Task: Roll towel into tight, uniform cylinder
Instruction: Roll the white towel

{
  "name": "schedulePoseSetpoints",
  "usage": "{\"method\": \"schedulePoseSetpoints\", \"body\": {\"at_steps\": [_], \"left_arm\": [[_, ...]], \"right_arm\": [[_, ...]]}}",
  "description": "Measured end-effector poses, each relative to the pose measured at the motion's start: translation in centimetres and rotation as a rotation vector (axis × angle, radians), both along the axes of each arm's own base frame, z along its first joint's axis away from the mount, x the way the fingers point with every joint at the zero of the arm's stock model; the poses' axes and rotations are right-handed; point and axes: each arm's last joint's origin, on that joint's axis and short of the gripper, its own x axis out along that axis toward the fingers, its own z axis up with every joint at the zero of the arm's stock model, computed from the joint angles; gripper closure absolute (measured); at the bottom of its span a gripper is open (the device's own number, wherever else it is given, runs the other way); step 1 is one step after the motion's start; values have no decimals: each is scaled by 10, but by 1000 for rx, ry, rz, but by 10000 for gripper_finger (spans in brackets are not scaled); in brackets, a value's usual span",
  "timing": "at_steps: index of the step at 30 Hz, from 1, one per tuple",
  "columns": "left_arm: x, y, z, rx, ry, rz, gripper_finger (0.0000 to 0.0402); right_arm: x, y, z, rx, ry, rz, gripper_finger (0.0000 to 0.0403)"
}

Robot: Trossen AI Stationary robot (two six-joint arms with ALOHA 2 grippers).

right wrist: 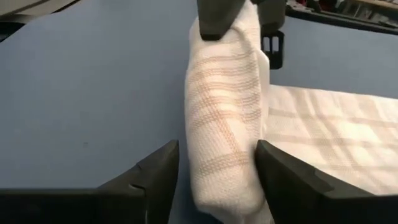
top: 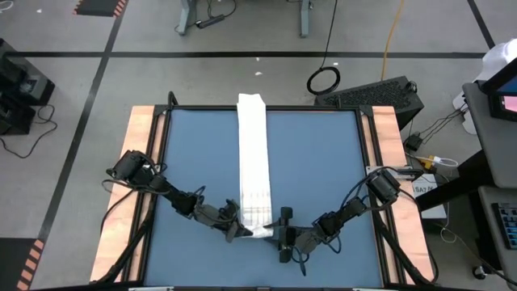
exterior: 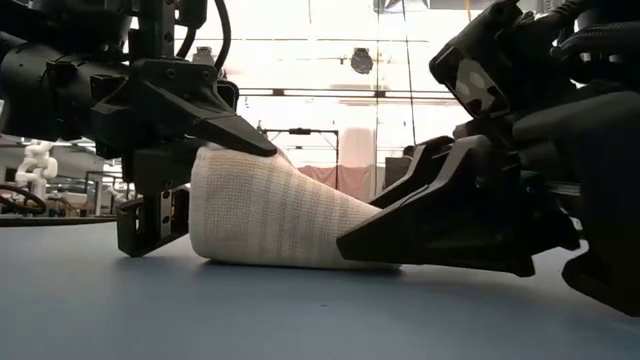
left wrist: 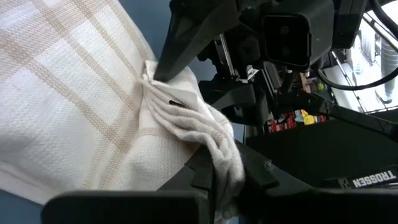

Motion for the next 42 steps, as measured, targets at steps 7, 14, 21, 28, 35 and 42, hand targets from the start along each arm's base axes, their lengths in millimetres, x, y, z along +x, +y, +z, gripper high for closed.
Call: {"method": "schedulePoseSetpoints", "body": {"at_steps": [7, 14, 21, 28, 35, 42], "left_arm": [[2, 3, 0, -2, 1, 25, 361], [1, 4, -1, 82, -16, 7, 301], [1, 6, 0, 175, -37, -8, 231], [-9, 12, 19, 318, 9, -73, 221], [-33, 17, 61, 556, 40, -14, 221], [-41, -31, 96, 792, -373, -80, 220]], "right_arm": [[0, 0, 0, 46, 1, -17, 282], [-1, 0, -2, 114, 15, -40, 357], [-1, 0, -3, 201, 37, -53, 367], [-2, 0, -4, 237, 41, -60, 359], [-2, 0, -5, 237, 45, -56, 358], [-2, 0, -5, 237, 48, -52, 358]]}}
